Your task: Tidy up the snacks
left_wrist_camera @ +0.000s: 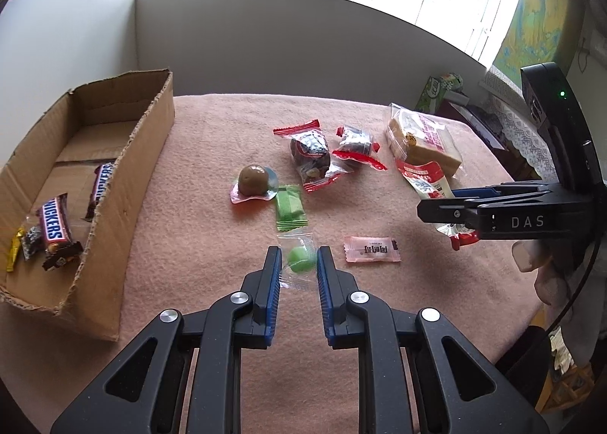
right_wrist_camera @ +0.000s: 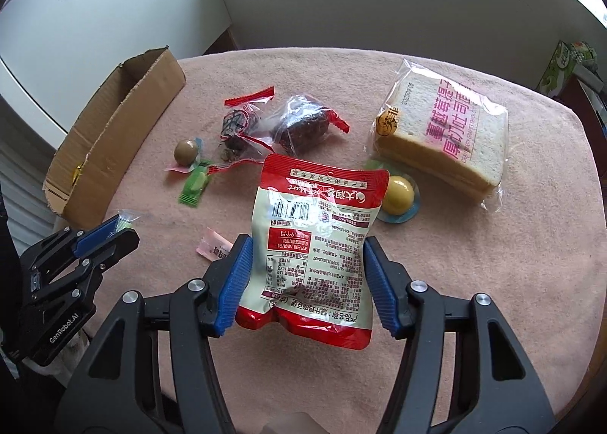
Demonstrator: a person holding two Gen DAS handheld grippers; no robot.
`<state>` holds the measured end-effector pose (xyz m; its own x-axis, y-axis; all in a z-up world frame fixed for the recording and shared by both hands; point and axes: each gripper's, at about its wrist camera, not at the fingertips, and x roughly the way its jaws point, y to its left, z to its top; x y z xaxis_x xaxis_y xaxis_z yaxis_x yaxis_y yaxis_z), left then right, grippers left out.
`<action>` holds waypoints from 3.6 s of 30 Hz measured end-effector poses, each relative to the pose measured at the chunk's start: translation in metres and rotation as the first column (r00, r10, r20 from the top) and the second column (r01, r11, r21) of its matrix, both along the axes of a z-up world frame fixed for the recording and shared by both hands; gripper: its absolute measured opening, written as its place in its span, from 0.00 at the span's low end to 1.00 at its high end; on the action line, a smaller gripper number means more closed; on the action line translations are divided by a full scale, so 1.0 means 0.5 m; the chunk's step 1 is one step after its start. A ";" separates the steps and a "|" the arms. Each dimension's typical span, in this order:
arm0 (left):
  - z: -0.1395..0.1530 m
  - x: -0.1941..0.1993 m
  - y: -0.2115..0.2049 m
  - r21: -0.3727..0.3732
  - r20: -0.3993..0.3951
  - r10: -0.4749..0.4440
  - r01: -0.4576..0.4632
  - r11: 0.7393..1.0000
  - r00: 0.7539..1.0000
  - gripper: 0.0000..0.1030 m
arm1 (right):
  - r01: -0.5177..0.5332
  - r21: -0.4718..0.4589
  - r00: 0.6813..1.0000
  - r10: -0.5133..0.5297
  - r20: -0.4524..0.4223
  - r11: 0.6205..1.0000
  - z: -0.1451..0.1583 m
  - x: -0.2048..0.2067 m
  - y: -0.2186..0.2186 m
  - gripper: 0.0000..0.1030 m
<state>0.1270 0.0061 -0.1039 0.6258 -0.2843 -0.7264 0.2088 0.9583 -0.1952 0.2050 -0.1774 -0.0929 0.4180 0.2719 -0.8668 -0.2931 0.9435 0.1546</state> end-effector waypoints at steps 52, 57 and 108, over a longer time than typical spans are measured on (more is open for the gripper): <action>0.075 0.002 0.353 -0.026 0.091 0.347 -0.347 0.938 0.933 0.33 | -0.316 0.108 0.941 0.297 0.159 0.943 0.140 0.117 0.531 0.74; 0.088 -0.011 0.347 -0.034 0.102 0.352 -0.350 0.936 0.930 0.33 | -0.313 0.118 0.941 0.290 0.177 0.942 0.165 0.093 0.503 0.74; 0.256 -0.521 0.277 0.129 0.269 0.570 -0.616 0.777 0.776 0.33 | -0.435 0.065 0.856 0.390 0.340 0.898 0.132 -0.278 0.442 0.82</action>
